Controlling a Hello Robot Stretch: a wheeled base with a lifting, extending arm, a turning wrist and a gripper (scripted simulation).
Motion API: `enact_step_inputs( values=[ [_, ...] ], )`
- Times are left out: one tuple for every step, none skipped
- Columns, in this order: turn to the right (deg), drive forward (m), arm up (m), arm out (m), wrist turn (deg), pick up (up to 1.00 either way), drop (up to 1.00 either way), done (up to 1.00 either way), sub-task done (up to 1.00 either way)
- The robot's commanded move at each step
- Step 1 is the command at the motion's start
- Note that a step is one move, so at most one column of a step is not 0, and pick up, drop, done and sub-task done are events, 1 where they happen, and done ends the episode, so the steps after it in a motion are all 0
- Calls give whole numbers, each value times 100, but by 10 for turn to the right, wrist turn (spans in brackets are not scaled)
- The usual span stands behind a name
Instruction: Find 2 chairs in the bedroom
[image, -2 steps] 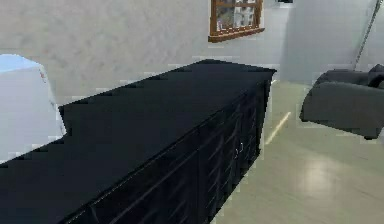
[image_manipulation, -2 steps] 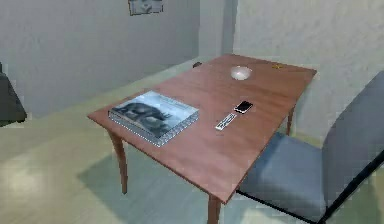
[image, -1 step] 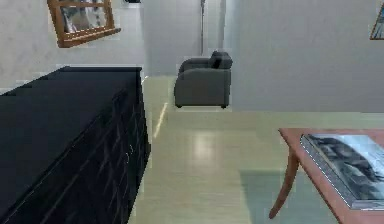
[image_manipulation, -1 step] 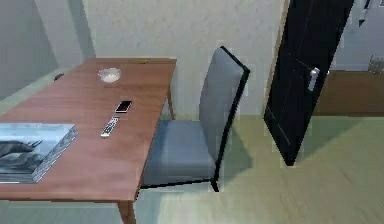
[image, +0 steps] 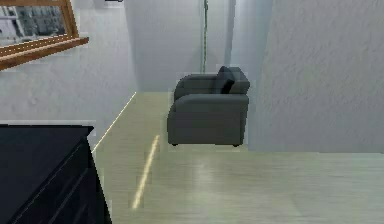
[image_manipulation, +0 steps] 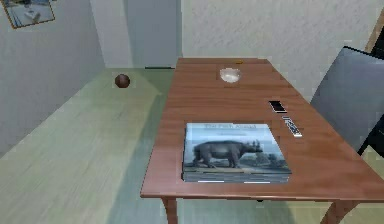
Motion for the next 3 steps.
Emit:
enact_step_inputs(
  values=[
    [30,0,0,0,0,0,0,0,0],
    [0,20,0,0,0,0,0,0,0],
    [150,0,0,0,0,0,0,0,0]
  ],
)
